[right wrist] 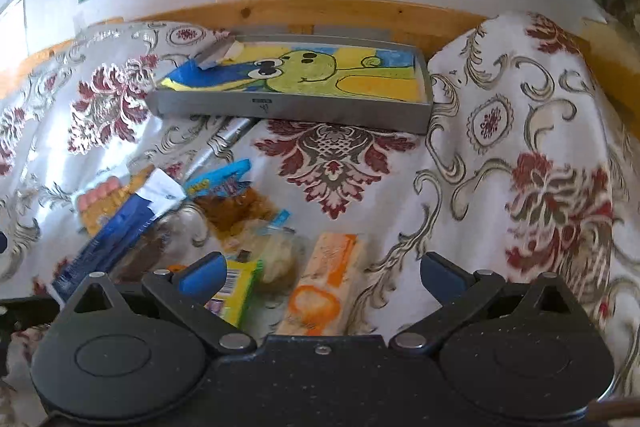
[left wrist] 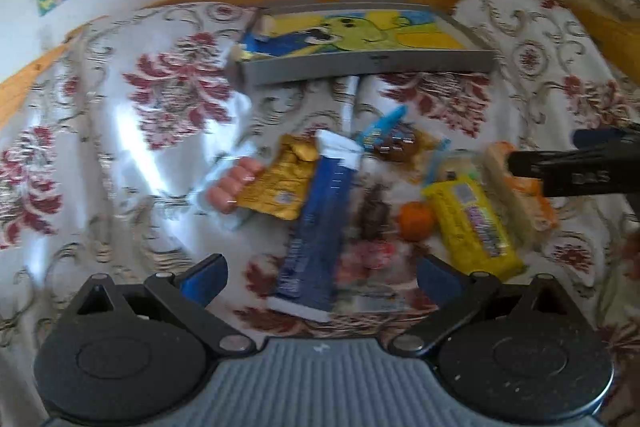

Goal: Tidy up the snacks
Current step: 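Lower the left tool onto the yellow snack bar and close it while the right tool approaches the orange-and-white bar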

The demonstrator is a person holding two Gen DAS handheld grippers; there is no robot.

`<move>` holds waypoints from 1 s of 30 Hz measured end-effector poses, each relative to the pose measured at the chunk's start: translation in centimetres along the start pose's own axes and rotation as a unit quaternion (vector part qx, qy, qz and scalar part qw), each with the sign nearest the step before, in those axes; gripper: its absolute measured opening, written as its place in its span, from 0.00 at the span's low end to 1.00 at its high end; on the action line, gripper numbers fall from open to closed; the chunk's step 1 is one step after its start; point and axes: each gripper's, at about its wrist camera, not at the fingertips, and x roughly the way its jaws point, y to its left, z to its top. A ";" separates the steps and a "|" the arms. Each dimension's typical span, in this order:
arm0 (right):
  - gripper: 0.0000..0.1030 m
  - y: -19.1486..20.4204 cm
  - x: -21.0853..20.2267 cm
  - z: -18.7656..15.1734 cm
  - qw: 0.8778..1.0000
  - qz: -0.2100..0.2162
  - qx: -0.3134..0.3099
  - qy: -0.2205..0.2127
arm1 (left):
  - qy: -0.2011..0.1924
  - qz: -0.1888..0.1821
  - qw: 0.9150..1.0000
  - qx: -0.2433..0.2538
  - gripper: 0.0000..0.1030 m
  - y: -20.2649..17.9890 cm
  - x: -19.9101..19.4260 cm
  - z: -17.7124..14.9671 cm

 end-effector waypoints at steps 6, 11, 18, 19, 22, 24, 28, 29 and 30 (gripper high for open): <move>0.99 -0.1 1.4 0.1 0.999 0.008 -0.026 0.035 | 0.019 -0.056 0.998 0.005 1.00 -1.5 1.4 0.3; 0.99 -0.5 2.5 -0.3 0.998 -0.011 -0.019 0.059 | 0.043 -0.076 0.996 0.017 0.99 -3.1 3.2 1.0; 0.97 -0.9 3.3 -0.7 0.996 0.011 -0.002 0.085 | 0.063 -0.122 0.990 0.026 0.99 -4.9 4.8 2.2; 0.92 -0.9 3.3 -0.7 0.996 0.006 -0.006 0.086 | 0.067 -0.129 0.989 0.022 0.99 -5.1 5.0 2.3; 0.84 -1.1 3.5 -0.7 0.996 -0.005 -0.002 0.093 | 0.085 -0.132 0.988 0.009 0.99 -5.3 5.9 2.3; 0.83 -1.5 3.6 -0.8 0.995 0.000 0.010 0.099 | 0.092 -0.131 0.987 0.001 0.99 -5.4 6.4 2.2; 0.78 -1.7 3.6 -0.8 0.995 0.004 0.017 0.098 | 0.101 -0.119 0.988 0.001 0.95 -5.8 6.9 2.3; 0.77 -1.7 3.6 -0.8 0.995 0.003 0.017 0.097 | 0.103 -0.116 0.988 0.004 0.95 -5.9 7.0 2.3; 0.76 -1.7 3.6 -0.8 0.995 0.005 0.018 0.097 | 0.103 -0.115 0.988 0.006 0.93 -6.0 7.0 2.3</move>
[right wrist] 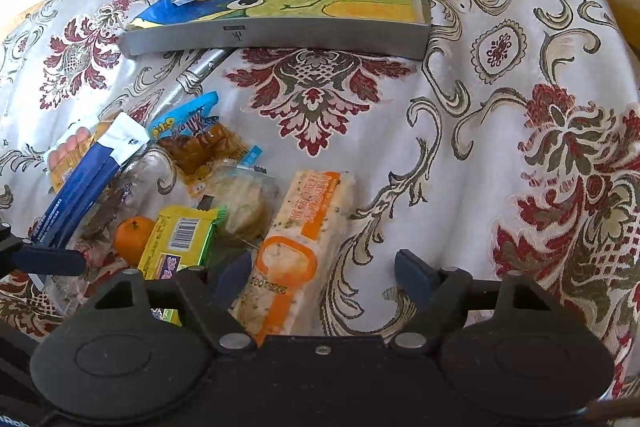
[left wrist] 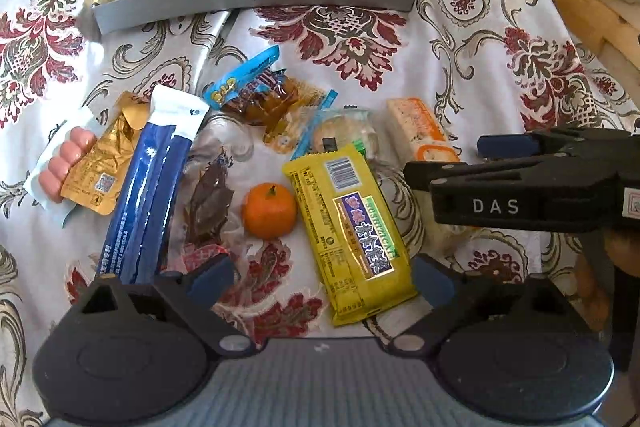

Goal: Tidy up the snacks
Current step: 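Lower the left tool onto the yellow snack bar and close it while the right tool approaches the orange-and-white bar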

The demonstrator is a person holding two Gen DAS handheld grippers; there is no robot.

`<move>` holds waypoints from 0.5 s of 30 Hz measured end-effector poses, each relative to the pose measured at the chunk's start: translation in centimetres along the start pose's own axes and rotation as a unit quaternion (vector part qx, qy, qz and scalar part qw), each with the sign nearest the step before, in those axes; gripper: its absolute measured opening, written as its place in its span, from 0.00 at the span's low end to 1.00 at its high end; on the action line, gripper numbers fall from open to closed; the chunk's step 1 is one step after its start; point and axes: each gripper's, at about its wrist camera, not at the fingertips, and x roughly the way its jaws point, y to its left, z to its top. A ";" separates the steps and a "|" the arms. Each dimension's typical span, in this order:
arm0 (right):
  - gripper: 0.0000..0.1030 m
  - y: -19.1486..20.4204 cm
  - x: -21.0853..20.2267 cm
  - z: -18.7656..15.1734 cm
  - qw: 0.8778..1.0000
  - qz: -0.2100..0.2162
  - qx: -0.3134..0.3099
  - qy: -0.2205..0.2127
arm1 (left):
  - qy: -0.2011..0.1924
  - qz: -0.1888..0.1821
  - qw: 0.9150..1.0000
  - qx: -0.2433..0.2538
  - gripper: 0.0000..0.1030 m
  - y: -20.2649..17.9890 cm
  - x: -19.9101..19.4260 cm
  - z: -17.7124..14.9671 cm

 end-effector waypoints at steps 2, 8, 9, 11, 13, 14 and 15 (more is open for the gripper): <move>0.74 0.0 0.0 0.0 1.000 0.004 0.002 0.000 | -0.001 0.002 1.000 -0.001 0.91 -0.1 0.0 0.0; 0.74 0.1 -0.1 0.0 1.000 0.001 0.001 -0.003 | -0.002 -0.009 1.000 0.003 0.77 -0.6 0.2 0.3; 0.74 0.0 -0.1 0.0 1.000 0.002 0.002 -0.003 | 0.002 -0.013 1.000 0.004 0.76 -0.7 0.3 0.4; 0.74 0.0 0.0 0.0 1.000 0.004 0.005 -0.002 | 0.008 -0.021 1.000 0.003 0.75 -0.9 0.5 0.8; 0.74 -0.2 0.0 0.0 1.000 0.007 0.010 -0.001 | 0.012 -0.032 0.999 0.001 0.75 -1.0 0.7 1.1; 0.74 -0.3 0.0 0.0 1.000 0.008 0.012 -0.001 | 0.015 -0.032 0.999 0.000 0.75 -1.0 0.9 1.3; 0.74 -0.3 0.1 -0.1 1.000 0.010 0.014 0.000 | 0.018 -0.029 0.999 0.002 0.75 -1.1 1.1 1.4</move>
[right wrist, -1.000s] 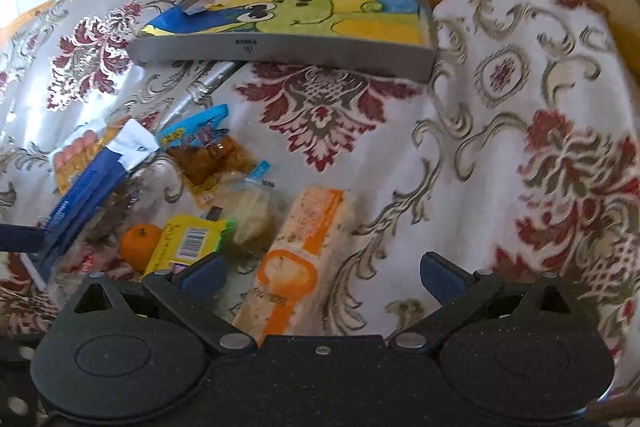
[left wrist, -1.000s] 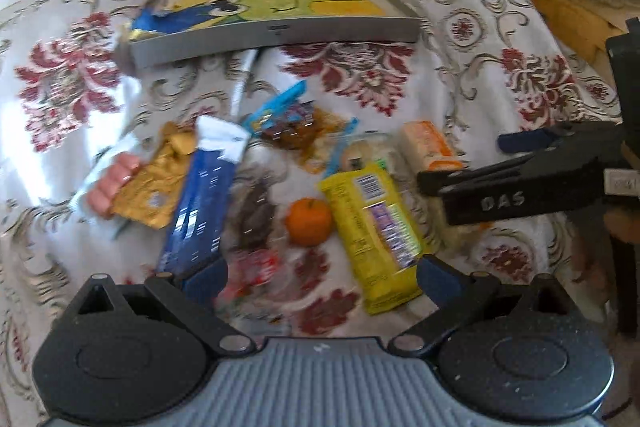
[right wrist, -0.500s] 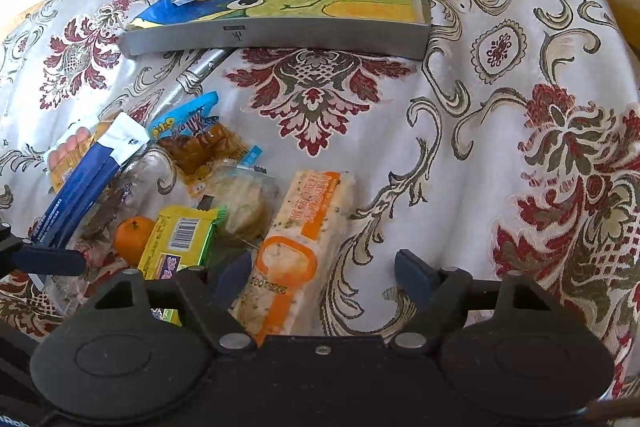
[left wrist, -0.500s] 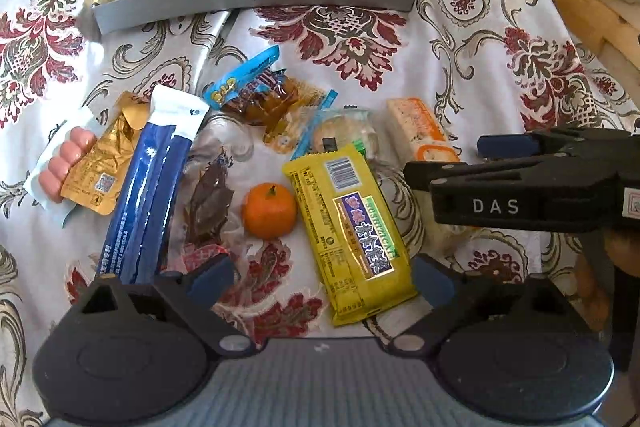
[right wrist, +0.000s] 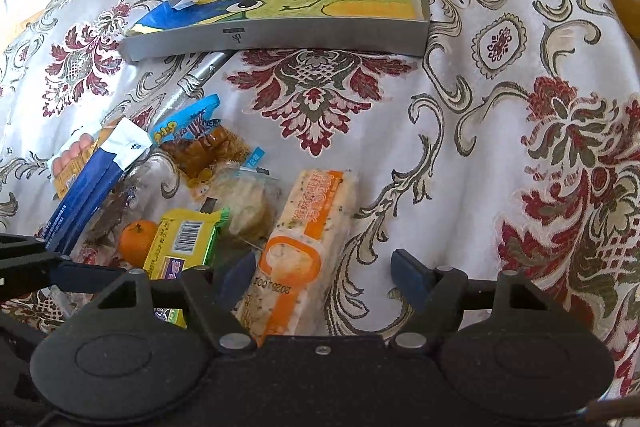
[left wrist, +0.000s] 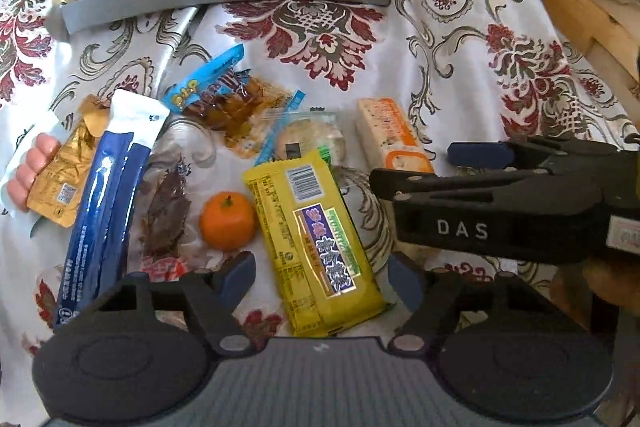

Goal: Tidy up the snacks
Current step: 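Lower the left tool onto the yellow snack bar and close it while the right tool approaches the orange-and-white bar, then close the right tool on the orange-and-white bar while the left tool lifts the yellow bar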

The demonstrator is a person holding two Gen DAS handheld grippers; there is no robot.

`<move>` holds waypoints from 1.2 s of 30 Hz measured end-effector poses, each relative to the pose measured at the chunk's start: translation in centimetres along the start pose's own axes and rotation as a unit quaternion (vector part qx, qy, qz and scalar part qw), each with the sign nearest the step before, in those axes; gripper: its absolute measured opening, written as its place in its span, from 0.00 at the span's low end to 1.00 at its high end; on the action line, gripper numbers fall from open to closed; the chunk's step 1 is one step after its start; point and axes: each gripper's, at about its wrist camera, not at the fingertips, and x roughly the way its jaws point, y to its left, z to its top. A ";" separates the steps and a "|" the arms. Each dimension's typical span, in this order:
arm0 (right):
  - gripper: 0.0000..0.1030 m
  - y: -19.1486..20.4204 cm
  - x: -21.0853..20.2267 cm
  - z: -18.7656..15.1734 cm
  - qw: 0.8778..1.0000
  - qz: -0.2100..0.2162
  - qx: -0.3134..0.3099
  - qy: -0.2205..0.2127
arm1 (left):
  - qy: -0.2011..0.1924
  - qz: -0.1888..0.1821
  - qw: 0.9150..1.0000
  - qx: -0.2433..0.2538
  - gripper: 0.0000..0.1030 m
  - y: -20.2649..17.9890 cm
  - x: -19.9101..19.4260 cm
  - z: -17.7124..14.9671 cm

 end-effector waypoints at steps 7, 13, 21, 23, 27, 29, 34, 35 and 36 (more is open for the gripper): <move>0.74 -0.1 0.2 -0.1 1.000 0.003 0.008 0.002 | 0.009 0.011 1.000 -0.017 0.74 0.4 1.4 0.9; 0.75 0.0 0.5 -0.1 1.000 0.004 0.008 0.000 | 0.008 0.023 1.000 -0.010 0.67 0.4 2.0 0.7; 0.75 -0.2 0.6 -0.1 1.000 0.007 0.011 -0.001 | 0.004 0.037 0.999 -0.033 0.50 1.5 0.4 -0.4; 0.74 0.0 0.5 -0.1 1.000 0.003 0.007 -0.002 | 0.004 0.035 0.999 -0.037 0.49 1.9 -0.2 -0.8; 0.85 0.7 0.6 -0.3 1.000 -0.003 -0.017 0.002 | -0.003 0.034 0.999 -0.041 0.49 2.5 -1.0 -1.6; 0.87 1.2 0.8 -0.5 0.999 -0.011 -0.034 0.006 | -0.006 0.037 0.998 -0.042 0.50 2.6 -1.0 -1.7; 0.91 2.4 1.6 -0.9 0.997 -0.031 -0.071 0.015 | -0.008 0.047 0.999 -0.018 0.58 2.0 -0.9 -1.9; 0.91 2.4 1.7 -1.0 0.997 -0.034 -0.074 0.014 | -0.007 0.049 0.999 -0.011 0.59 1.8 -0.8 -1.9; 0.90 2.5 1.7 -1.0 0.997 -0.035 -0.073 0.013 | -0.006 0.052 0.999 -0.004 0.60 1.7 -0.8 -1.9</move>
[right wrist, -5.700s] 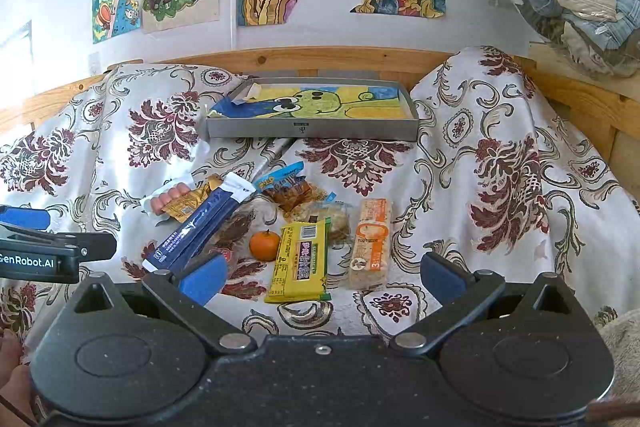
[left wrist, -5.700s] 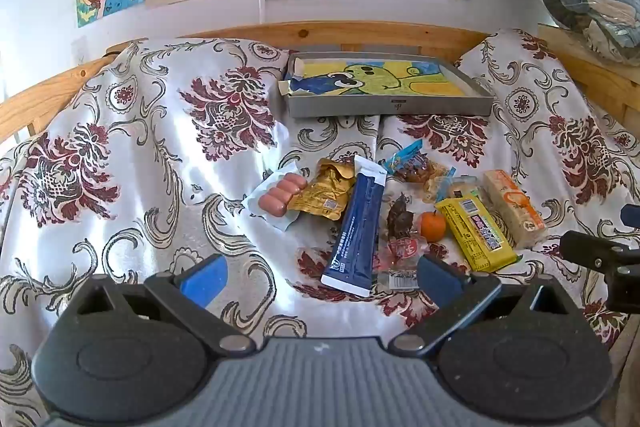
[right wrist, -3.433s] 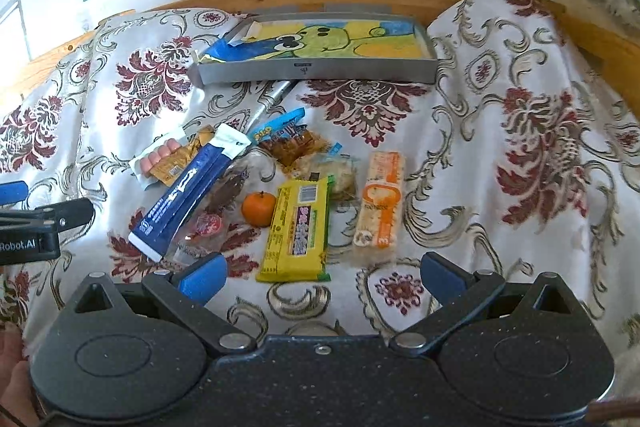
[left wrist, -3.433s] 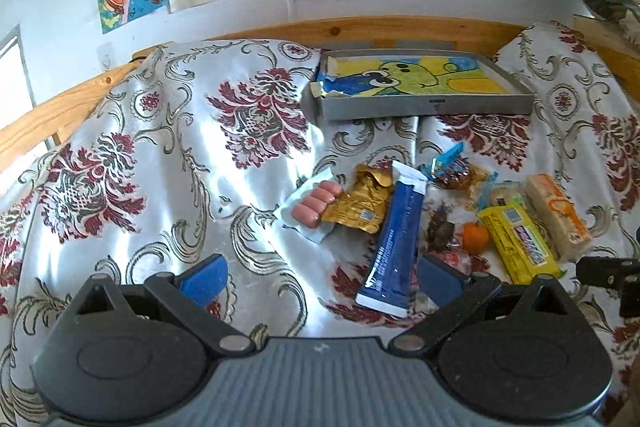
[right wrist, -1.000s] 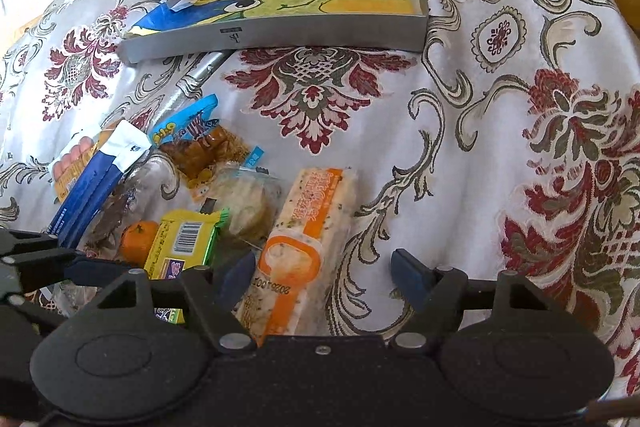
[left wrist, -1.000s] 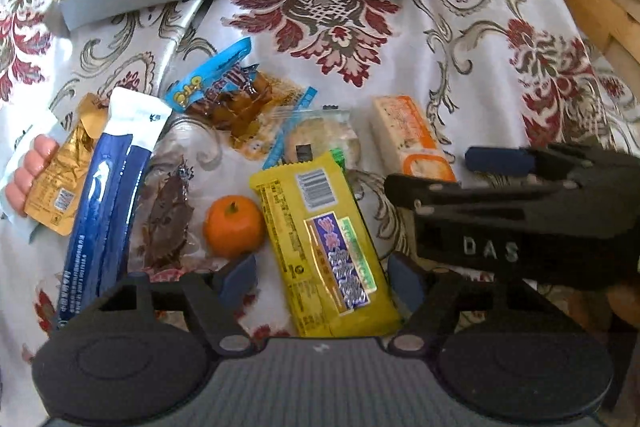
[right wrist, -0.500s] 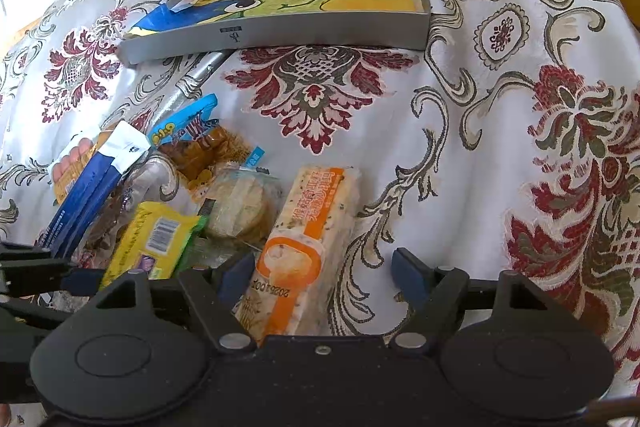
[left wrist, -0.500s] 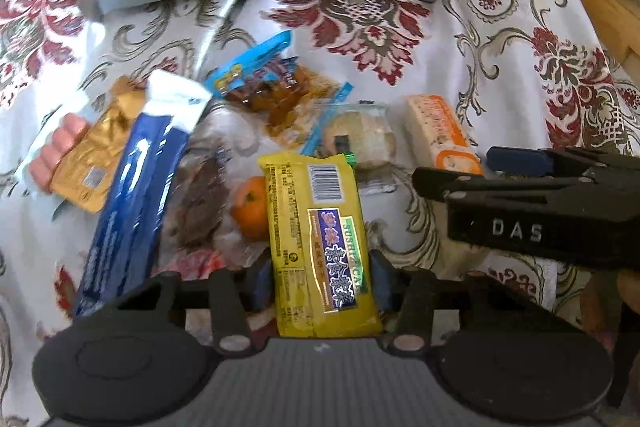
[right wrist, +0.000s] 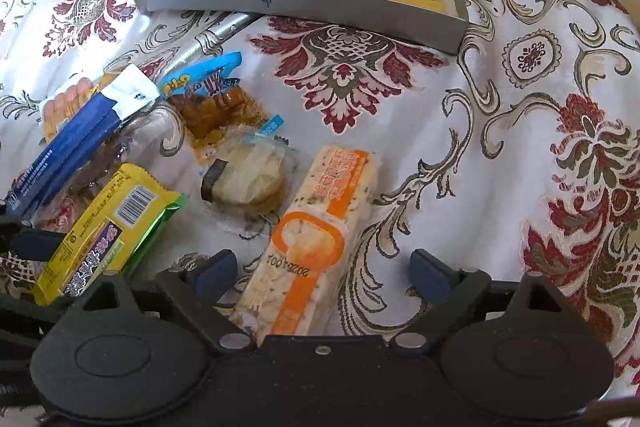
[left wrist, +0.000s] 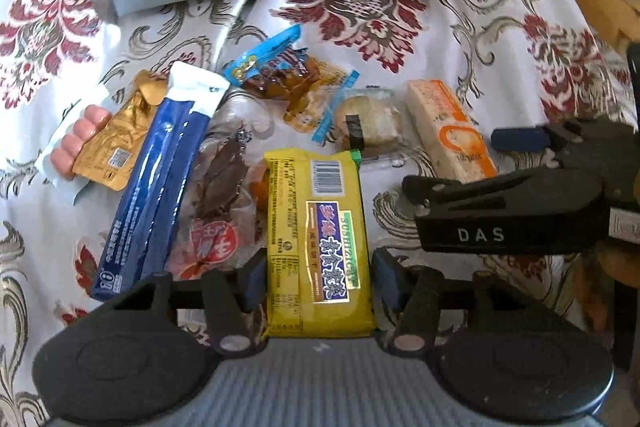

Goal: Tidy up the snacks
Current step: 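Close the right tool on the orange-and-white bar while the left tool lifts the yellow bar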

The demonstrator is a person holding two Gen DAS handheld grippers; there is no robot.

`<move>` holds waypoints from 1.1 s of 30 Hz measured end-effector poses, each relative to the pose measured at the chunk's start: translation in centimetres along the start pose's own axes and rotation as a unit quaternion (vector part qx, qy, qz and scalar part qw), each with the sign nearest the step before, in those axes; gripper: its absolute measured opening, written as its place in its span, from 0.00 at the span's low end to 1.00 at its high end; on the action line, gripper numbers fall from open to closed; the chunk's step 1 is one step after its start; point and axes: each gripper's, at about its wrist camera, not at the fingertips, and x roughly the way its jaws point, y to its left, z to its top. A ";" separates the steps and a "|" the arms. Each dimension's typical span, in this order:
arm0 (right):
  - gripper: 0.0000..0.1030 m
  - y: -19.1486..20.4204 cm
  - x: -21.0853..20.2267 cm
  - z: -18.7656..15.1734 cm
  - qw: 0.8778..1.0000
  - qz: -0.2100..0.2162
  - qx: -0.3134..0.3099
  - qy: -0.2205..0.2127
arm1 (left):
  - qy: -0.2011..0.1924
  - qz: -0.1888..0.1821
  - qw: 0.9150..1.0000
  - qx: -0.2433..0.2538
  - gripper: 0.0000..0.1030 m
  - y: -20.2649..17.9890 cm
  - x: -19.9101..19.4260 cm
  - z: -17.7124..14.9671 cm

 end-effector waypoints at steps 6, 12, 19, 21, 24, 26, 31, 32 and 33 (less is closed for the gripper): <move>0.74 0.1 -0.3 -0.1 1.000 -0.006 -0.003 -0.003 | 0.002 0.000 1.000 -0.005 0.59 0.0 0.0 0.0; 0.38 0.7 -0.8 -0.1 1.000 0.005 -0.015 -0.016 | -0.002 -0.009 1.000 -0.024 0.50 0.7 -0.4 -0.2; 0.34 0.1 -1.4 -0.1 0.999 -0.021 -0.006 -0.041 | -0.006 -0.028 0.999 -0.042 0.50 1.2 -1.0 -0.6; 0.34 0.4 -1.6 -0.1 0.998 -0.029 -0.015 -0.049 | -0.007 -0.034 0.998 -0.048 0.50 1.3 -1.2 -0.7; 0.34 0.9 -2.3 -0.1 0.996 -0.043 -0.035 -0.071 | -0.012 -0.044 0.997 -0.055 0.50 1.5 -1.5 -0.8; 0.34 1.2 -2.6 -0.1 0.994 -0.050 -0.047 -0.083 | -0.016 -0.049 0.997 -0.055 0.50 1.5 -1.7 -0.9; 0.34 1.7 -3.1 0.0 0.991 -0.059 -0.065 -0.101 | -0.022 -0.059 0.997 -0.047 0.50 1.2 -2.0 -1.1; 0.34 1.7 -3.3 0.0 0.990 -0.062 -0.065 -0.106 | -0.025 -0.062 0.997 -0.046 0.50 1.1 -2.2 -1.1; 0.34 1.6 -3.5 0.0 0.990 -0.063 -0.064 -0.112 | -0.028 -0.064 0.997 -0.046 0.50 1.1 -2.3 -1.2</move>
